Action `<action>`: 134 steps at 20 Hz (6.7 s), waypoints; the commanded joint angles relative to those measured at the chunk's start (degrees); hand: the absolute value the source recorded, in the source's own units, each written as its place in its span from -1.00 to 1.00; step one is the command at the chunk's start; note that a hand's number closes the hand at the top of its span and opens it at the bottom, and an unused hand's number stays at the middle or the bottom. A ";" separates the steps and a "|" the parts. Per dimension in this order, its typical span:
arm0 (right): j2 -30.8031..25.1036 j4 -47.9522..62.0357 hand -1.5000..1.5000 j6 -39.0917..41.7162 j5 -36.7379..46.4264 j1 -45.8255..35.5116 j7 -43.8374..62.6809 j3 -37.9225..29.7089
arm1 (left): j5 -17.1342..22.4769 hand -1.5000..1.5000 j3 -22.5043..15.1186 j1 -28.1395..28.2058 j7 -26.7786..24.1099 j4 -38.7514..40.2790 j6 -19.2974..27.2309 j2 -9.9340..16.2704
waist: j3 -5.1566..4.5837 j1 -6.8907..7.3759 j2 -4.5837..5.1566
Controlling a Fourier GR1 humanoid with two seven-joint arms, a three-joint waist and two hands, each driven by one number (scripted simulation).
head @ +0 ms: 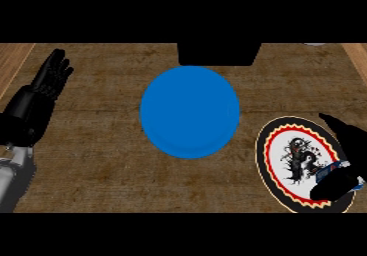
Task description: Pick the can from the plate and place it in the plate
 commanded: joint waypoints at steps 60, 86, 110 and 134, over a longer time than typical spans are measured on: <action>10.74 -22.84 1.00 -25.17 35.79 25.06 -21.13 -0.85 | -7.90 0.00 8.06 2.77 2.43 -3.83 -7.56 -8.04 | 0.08 -0.59 -0.23; 41.30 27.84 1.00 -24.60 34.82 -33.01 -11.83 4.00 | -10.54 0.00 9.49 -2.67 4.50 -0.52 -9.23 -10.23 | 0.10 0.92 0.27; 41.42 72.10 -1.00 -56.86 3.16 -48.59 -40.16 3.53 | -11.05 0.00 8.57 -3.36 2.06 0.80 -11.70 -12.68 | 0.18 4.25 1.33; 28.02 38.47 -1.00 -49.74 -13.80 -19.12 -57.54 -8.05 | -12.89 0.00 11.69 2.64 2.07 -3.64 -10.56 -13.33 | 0.12 -0.74 -0.14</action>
